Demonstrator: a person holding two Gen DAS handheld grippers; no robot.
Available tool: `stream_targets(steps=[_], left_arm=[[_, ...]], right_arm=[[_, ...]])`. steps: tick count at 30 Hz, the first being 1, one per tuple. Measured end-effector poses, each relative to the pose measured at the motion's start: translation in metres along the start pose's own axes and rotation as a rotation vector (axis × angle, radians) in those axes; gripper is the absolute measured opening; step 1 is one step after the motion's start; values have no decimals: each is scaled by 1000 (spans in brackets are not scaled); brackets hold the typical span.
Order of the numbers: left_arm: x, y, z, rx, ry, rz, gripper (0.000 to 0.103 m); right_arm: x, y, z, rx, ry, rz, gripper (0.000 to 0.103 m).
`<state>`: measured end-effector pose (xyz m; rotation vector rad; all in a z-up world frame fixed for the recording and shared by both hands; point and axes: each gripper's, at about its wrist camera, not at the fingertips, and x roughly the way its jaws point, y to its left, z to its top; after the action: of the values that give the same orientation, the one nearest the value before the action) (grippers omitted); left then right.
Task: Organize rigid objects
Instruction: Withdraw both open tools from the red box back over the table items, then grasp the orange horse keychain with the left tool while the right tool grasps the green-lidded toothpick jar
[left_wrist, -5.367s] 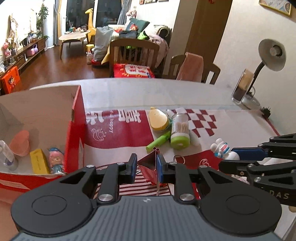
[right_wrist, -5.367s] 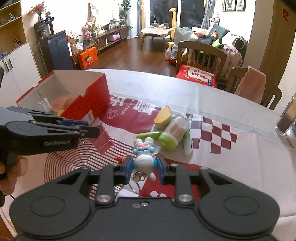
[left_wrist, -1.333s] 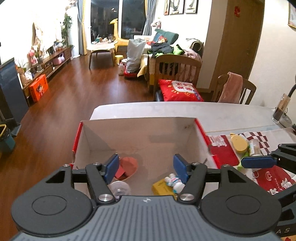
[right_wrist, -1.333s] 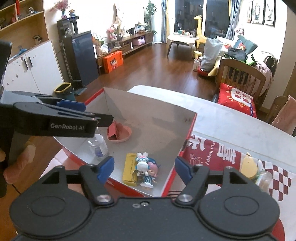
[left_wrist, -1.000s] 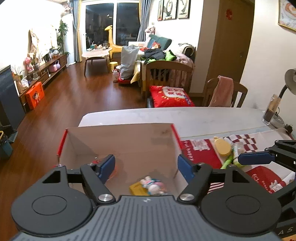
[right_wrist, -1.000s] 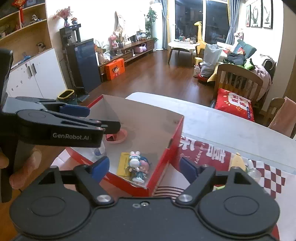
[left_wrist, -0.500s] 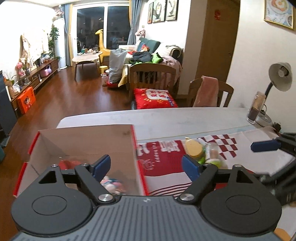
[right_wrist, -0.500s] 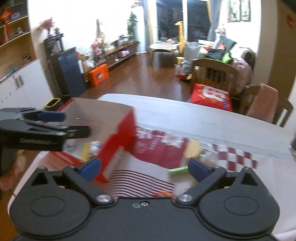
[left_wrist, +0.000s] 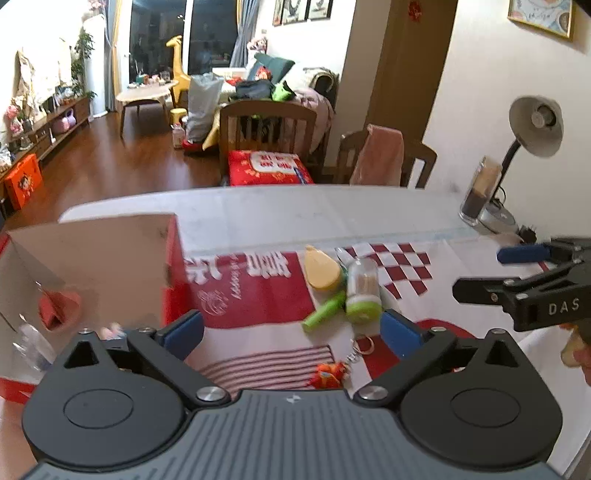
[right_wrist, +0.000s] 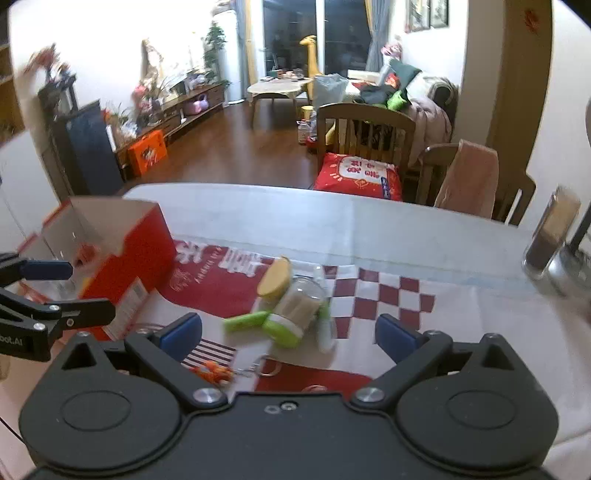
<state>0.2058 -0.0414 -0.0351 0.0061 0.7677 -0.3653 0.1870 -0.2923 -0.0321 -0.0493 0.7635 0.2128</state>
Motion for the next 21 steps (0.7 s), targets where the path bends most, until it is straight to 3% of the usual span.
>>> stream_targets(steps=[15, 21], left_arm=[[65, -57, -41, 125, 51, 15, 102], [90, -62, -52, 148, 93, 68, 102]], right_arm=[[55, -21, -9, -21, 70, 6, 101], [83, -21, -7, 6, 115, 17, 99]])
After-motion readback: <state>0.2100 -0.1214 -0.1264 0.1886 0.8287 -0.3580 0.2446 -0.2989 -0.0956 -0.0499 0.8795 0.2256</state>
